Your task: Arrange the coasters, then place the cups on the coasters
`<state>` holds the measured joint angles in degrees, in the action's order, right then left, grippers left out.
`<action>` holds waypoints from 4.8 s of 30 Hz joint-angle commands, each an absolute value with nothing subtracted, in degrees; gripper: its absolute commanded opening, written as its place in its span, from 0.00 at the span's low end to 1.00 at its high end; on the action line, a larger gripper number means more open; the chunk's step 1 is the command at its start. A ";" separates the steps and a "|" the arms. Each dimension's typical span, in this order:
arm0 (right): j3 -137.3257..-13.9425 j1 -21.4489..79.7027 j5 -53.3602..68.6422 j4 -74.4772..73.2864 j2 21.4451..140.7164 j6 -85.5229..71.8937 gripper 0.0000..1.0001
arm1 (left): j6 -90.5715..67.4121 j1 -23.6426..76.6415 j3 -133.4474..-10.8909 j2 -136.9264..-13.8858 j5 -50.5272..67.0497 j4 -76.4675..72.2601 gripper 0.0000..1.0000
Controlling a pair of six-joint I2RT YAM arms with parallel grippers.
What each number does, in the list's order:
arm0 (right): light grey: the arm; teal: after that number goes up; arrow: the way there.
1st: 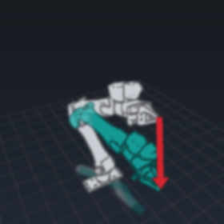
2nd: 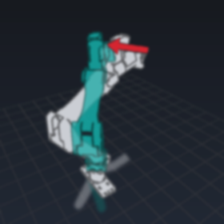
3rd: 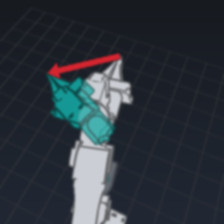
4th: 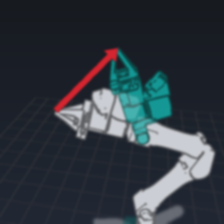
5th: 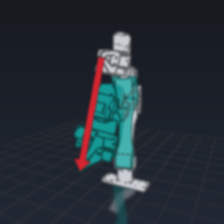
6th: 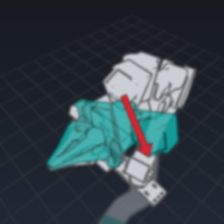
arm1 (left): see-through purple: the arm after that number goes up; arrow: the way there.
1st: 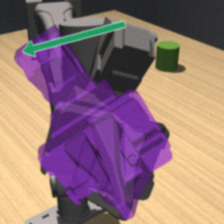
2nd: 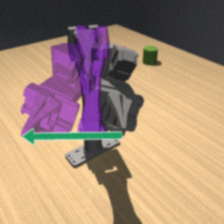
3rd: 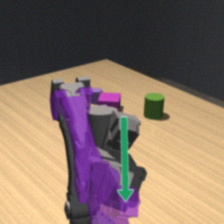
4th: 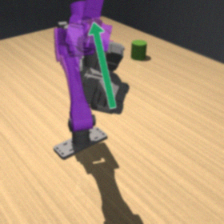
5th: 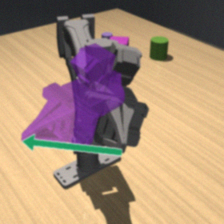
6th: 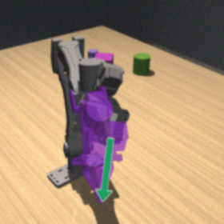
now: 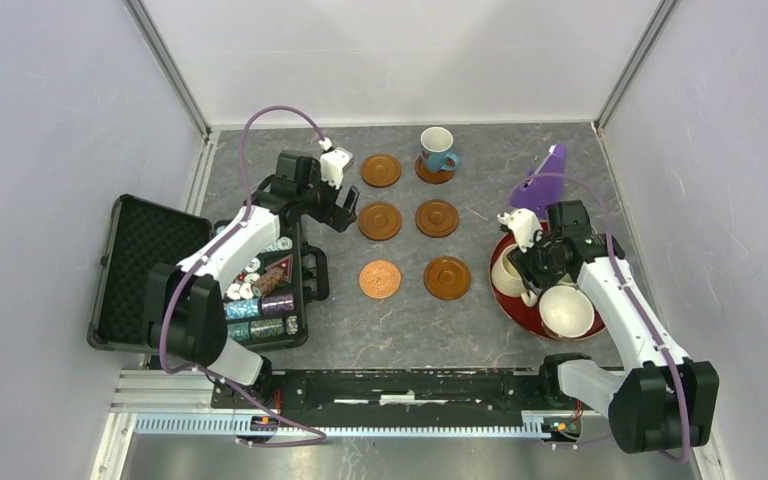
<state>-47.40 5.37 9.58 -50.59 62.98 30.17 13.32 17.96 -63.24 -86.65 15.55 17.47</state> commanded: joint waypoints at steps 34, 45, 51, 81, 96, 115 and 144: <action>-45.35 5.19 11.03 -49.40 63.35 32.03 0.59 | 12.37 18.35 -66.45 -88.47 15.38 16.35 1.00; -41.13 5.01 8.44 -49.20 60.76 31.51 0.50 | 11.56 18.37 -66.27 -88.45 15.21 16.52 1.00; -41.20 4.89 6.44 -49.66 65.74 30.73 0.52 | 10.86 18.53 -66.27 -89.04 15.29 16.44 1.00; -44.00 3.92 7.99 -43.04 64.10 28.83 0.00 | 11.11 18.82 -65.96 -88.55 13.97 16.64 1.00; -51.52 3.86 18.52 -39.81 61.20 26.05 0.00 | 10.48 18.85 -68.81 -89.85 14.22 17.27 1.00; -91.21 22.09 16.55 -33.40 101.04 20.22 0.00 | 3.99 14.96 -68.92 -85.56 10.91 19.17 1.00; -118.82 28.83 6.18 -20.44 129.67 16.18 0.00 | 5.39 11.43 -67.32 -82.11 9.71 20.06 1.00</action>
